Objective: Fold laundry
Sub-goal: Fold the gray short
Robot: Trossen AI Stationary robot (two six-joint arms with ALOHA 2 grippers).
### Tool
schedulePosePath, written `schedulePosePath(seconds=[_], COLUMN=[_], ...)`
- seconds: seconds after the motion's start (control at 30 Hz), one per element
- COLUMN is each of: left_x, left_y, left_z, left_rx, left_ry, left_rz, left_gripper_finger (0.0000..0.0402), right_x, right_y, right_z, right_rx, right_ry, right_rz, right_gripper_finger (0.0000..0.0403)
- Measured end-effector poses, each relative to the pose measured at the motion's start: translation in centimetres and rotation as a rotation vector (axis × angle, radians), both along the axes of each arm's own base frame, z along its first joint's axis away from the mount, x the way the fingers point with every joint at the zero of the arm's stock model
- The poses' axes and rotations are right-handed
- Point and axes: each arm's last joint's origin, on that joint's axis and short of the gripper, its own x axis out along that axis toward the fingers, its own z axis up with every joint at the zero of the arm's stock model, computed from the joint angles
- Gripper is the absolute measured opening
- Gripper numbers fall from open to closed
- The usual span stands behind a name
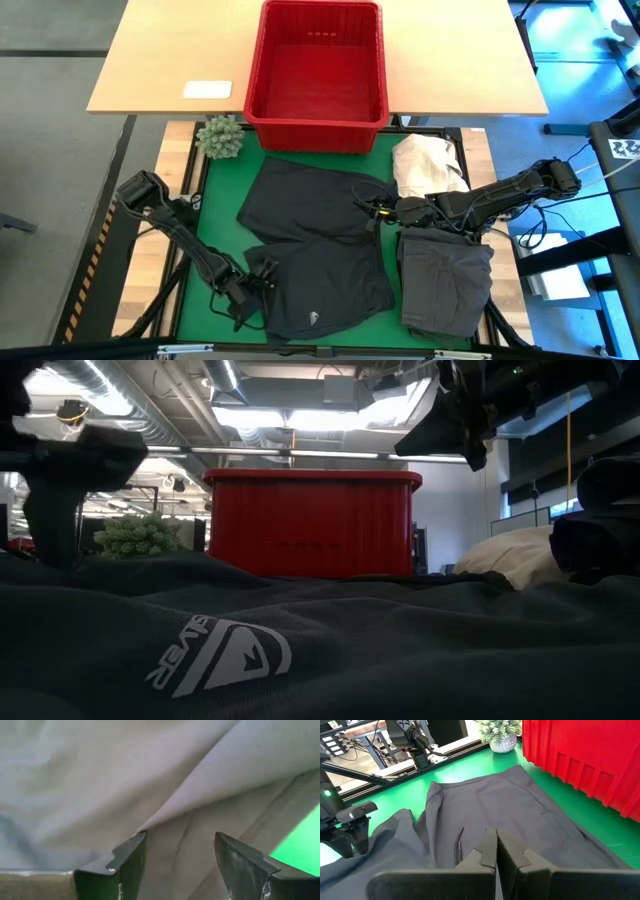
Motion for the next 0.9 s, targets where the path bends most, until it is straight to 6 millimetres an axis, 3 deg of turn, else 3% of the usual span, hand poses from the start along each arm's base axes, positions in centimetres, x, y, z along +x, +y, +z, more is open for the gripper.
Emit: schedulePosePath(seconds=[0.2, 0.57, 0.9], left_x=[0.6, 0.57, 0.56], left_y=[0.26, 0.12, -0.45], left_z=[-0.93, -0.98, -0.51], left_rx=[0.015, -0.005, -0.031], left_ry=[0.012, 0.027, 0.061], left_rz=[0.021, 0.01, -0.014], left_gripper_finger=[0.021, 0.0126, 0.0117], right_x=[0.0, 0.0, -0.01], right_y=[0.01, -0.01, -0.01], right_z=[0.0, -0.01, -0.02], right_rx=[0.0, 0.0, -0.001], right_ry=[0.0, 0.001, 0.003], right_rz=[0.0, 0.0, 0.0], right_gripper_finger=[0.0, 0.0, 0.0])
